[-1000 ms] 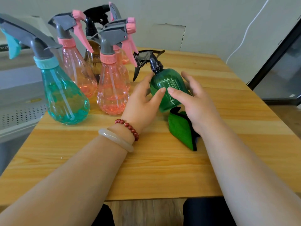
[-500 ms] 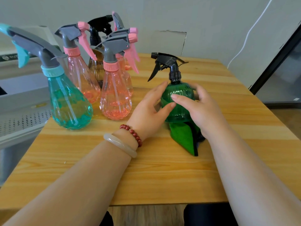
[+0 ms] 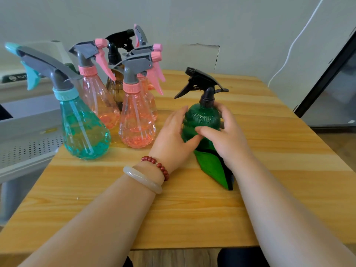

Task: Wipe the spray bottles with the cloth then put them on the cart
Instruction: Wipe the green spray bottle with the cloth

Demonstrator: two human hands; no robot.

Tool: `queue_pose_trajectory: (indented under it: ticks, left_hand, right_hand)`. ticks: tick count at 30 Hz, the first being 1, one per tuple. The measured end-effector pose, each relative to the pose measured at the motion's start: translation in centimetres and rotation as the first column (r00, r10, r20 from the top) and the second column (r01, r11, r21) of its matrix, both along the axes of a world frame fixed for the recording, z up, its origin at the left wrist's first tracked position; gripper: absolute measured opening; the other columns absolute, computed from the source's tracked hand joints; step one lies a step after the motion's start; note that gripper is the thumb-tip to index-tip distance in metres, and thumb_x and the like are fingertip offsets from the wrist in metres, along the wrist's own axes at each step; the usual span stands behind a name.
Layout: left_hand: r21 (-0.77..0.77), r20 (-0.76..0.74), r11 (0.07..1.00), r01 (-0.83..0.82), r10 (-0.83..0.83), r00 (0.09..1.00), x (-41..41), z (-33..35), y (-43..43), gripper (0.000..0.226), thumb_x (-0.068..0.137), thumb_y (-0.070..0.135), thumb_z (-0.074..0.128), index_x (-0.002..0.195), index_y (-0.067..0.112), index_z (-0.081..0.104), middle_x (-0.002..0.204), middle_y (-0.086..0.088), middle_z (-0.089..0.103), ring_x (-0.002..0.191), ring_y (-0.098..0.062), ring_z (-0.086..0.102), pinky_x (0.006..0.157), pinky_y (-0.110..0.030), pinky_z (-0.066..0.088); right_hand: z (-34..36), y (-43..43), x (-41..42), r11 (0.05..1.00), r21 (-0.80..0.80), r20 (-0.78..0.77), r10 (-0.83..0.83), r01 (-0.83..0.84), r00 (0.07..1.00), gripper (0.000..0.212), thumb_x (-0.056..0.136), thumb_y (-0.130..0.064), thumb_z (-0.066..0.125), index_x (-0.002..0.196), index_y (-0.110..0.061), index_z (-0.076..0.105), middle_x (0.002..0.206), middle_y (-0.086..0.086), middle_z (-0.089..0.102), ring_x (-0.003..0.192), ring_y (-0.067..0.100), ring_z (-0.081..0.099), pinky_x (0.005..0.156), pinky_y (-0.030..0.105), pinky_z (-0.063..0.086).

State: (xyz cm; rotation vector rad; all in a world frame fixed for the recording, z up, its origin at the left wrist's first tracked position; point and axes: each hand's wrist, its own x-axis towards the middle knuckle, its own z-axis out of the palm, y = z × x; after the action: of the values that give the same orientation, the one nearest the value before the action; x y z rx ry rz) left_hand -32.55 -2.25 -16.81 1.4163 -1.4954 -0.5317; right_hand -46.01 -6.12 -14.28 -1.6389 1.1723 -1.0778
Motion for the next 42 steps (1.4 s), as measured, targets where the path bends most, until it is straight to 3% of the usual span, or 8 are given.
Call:
queue_pose_trajectory:
  ticks: [3, 7, 9, 14, 19, 28, 36, 42]
  left_hand:
    - [0.08, 0.059, 0.997, -0.002, -0.003, 0.998, -0.1, 0.2, -0.1, 0.093, 0.085, 0.027, 0.075, 0.157, 0.021, 0.016, 0.156, 0.001, 0.034, 0.142, -0.013, 0.035, 0.107, -0.015, 0.029]
    - [0.109, 0.055, 0.994, -0.007, 0.001, 0.998, -0.1, 0.3, 0.0, 0.096, 0.082, 0.031, 0.078, 0.156, 0.023, 0.018, 0.155, -0.001, 0.038, 0.14, -0.016, 0.04, 0.115, -0.034, 0.036]
    - [0.105, 0.077, 0.994, -0.043, 0.035, 0.996, 0.0, 0.4, 0.2, 0.096, 0.08, 0.033, 0.08, 0.155, 0.021, 0.021, 0.154, -0.001, 0.038, 0.139, -0.015, 0.04, 0.115, -0.031, 0.035]
    - [0.152, 0.138, 0.987, -0.056, 0.035, 0.99, -0.8, 1.0, 0.9, 0.107, 0.08, 0.034, 0.08, 0.157, 0.021, 0.007, 0.157, -0.003, 0.026, 0.142, -0.017, 0.032, 0.101, -0.016, 0.024]
    - [0.104, 0.15, 0.988, -0.115, 0.099, 0.984, -1.6, 1.0, 1.1, 0.1, 0.082, 0.037, 0.078, 0.156, 0.019, 0.014, 0.156, -0.006, 0.03, 0.14, -0.02, 0.037, 0.102, -0.017, 0.029]
    - [0.066, 0.149, 0.982, -0.18, 0.168, 0.974, -0.3, 0.8, 4.9, 0.089, 0.08, 0.037, 0.08, 0.149, 0.019, 0.026, 0.144, -0.004, 0.042, 0.131, -0.019, 0.043, 0.099, -0.02, 0.033]
    - [0.089, 0.19, 0.971, -0.222, 0.203, 0.961, 2.2, 0.9, 9.9, 0.09, 0.08, 0.039, 0.079, 0.149, 0.02, 0.025, 0.146, 0.0, 0.04, 0.134, -0.015, 0.041, 0.102, -0.02, 0.03]
    - [0.123, 0.213, 0.962, -0.245, 0.215, 0.953, 3.4, 1.3, 11.8, 0.09, 0.083, 0.038, 0.077, 0.152, 0.021, 0.021, 0.149, 0.0, 0.038, 0.135, -0.016, 0.04, 0.101, -0.021, 0.031]
  right_hand:
    - [-0.2, 0.4, -0.3, 1.0, 0.023, 0.023, 0.011, -0.012, 1.0, 0.07, 0.063, -0.043, 0.072, 0.13, -0.041, 0.053, 0.127, -0.009, 0.061, 0.114, 0.015, 0.061, 0.097, 0.044, 0.052]
    - [0.6, 1.1, -0.5, 0.999, 0.013, -0.009, -0.047, 0.048, 0.999, 0.065, 0.079, -0.037, 0.05, 0.143, -0.027, 0.048, 0.137, -0.006, 0.057, 0.124, 0.01, 0.052, 0.102, 0.028, 0.042]
    - [0.8, 1.4, -0.9, 0.989, 0.019, -0.038, -0.143, 0.144, 0.989, 0.051, 0.094, -0.026, 0.043, 0.145, -0.022, 0.045, 0.144, -0.003, 0.052, 0.13, 0.013, 0.046, 0.099, 0.026, 0.036]
    - [-0.5, 1.9, -2.1, 0.967, 0.047, -0.332, -0.221, 0.25, 0.917, 0.039, 0.099, -0.014, 0.039, 0.131, -0.021, 0.059, 0.127, 0.002, 0.062, 0.074, 0.01, 0.053, 0.054, 0.019, 0.038]
    - [-0.7, 2.8, -1.5, 0.968, -0.036, -0.428, -0.239, 0.248, 0.872, 0.034, 0.096, -0.018, 0.047, 0.125, -0.018, 0.065, 0.118, 0.008, 0.067, 0.103, 0.026, 0.06, 0.073, 0.026, 0.04]
    - [-0.9, 2.9, -2.1, 0.952, -0.037, -0.343, -0.298, 0.304, 0.891, 0.03, 0.096, -0.015, 0.044, 0.113, -0.019, 0.069, 0.098, 0.003, 0.067, 0.06, 0.009, 0.052, 0.043, 0.012, 0.034]
    - [-0.5, 4.9, -1.5, 0.977, -0.159, -0.474, -0.203, 0.143, 0.857, 0.028, 0.096, -0.02, 0.05, 0.117, -0.017, 0.069, 0.116, 0.004, 0.069, 0.103, 0.022, 0.06, 0.071, 0.021, 0.034]
    - [-0.3, 5.9, -1.3, 0.977, -0.209, -0.566, -0.152, 0.038, 0.81, 0.026, 0.096, -0.026, 0.05, 0.112, -0.019, 0.07, 0.113, 0.003, 0.069, 0.106, 0.025, 0.06, 0.082, 0.032, 0.048]
